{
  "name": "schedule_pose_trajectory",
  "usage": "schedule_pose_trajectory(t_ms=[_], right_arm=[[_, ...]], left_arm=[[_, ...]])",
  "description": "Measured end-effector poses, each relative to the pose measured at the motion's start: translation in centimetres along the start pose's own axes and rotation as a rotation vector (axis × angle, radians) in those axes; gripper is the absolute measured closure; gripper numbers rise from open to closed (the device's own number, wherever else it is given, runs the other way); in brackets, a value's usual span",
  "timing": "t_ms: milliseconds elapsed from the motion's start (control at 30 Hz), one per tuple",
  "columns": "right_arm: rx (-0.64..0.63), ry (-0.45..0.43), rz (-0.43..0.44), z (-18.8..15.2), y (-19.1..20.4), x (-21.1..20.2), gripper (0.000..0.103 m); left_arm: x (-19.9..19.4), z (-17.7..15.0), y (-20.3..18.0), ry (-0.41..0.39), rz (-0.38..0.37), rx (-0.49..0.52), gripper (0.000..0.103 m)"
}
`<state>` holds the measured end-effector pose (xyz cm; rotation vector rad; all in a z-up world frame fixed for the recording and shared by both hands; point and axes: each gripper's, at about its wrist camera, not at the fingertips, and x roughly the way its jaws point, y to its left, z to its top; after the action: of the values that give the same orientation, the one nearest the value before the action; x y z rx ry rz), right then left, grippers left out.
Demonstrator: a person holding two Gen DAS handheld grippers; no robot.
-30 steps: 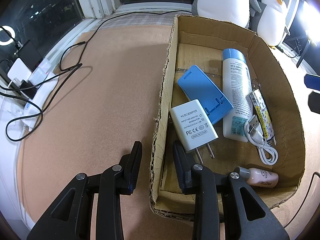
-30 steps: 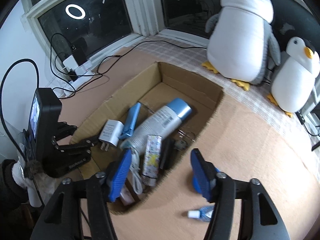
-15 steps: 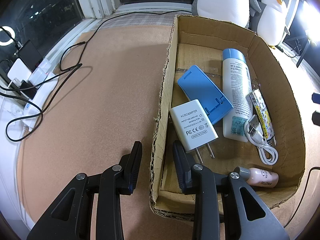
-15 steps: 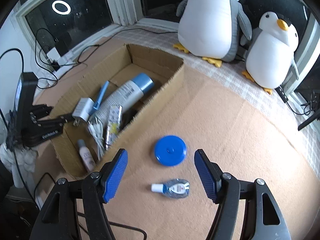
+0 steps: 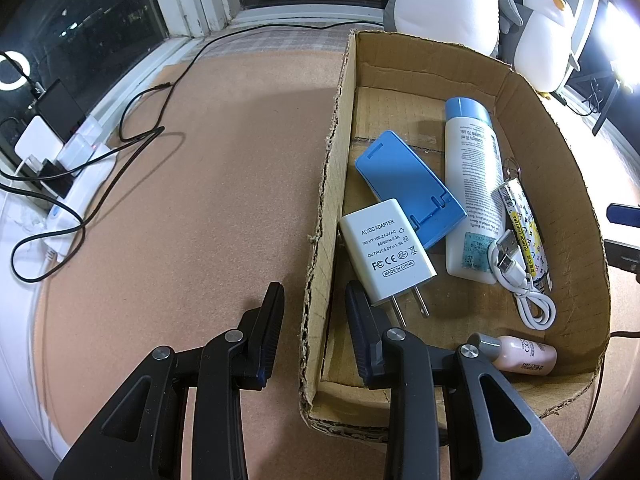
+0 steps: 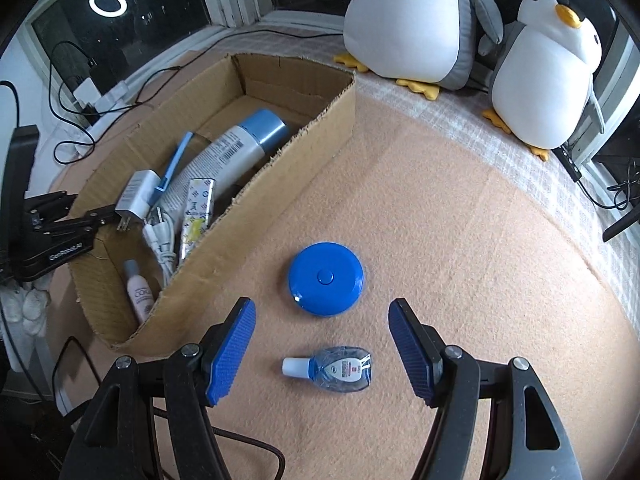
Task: Organize rigid objects
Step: 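Move the right gripper to the blue tape measure and grasp it, then carry the blue tape measure into the box and release it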
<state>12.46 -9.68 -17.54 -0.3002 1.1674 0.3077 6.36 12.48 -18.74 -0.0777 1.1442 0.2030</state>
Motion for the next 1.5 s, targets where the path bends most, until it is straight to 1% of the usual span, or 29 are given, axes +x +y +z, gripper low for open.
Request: schedule_pose_trajectory(t_ms=[400, 767, 900, 1000, 1167, 1233, 1300, 1500], right_arm=[[-0.014, 0.065, -0.027, 1.1, 0.5, 3.4, 0.038], [-0.036, 0.09, -0.037, 1.9, 1.1, 4.8, 0.039], [-0.043, 0.106, -0.038, 2.1, 1.4, 5.3, 0.044], [-0.043, 0.106, -0.038, 2.1, 1.5, 5.4, 0.045], [-0.041, 0.109, -0.039, 2.5, 1.2, 5.5, 0.049], [-0.037, 0.11, -0.039, 2.7, 1.1, 5.5, 0.054], [-0.034, 0.109, -0.038, 2.8, 1.0, 5.5, 0.057], [-0.03, 0.104, -0.044, 2.5, 0.6, 5.2, 0.057]], left_arm=[[0.0, 0.0, 0.0, 0.0, 0.0, 0.0, 0.073], [0.0, 0.0, 0.0, 0.0, 0.0, 0.0, 0.073], [0.0, 0.0, 0.1, 0.0, 0.0, 0.0, 0.073], [0.0, 0.0, 0.1, 0.0, 0.0, 0.0, 0.073], [0.0, 0.0, 0.1, 0.0, 0.0, -0.001, 0.073], [0.0, 0.0, 0.1, 0.0, 0.0, 0.0, 0.073], [0.0, 0.0, 0.1, 0.0, 0.0, 0.0, 0.073], [0.0, 0.0, 0.1, 0.0, 0.0, 0.0, 0.073]])
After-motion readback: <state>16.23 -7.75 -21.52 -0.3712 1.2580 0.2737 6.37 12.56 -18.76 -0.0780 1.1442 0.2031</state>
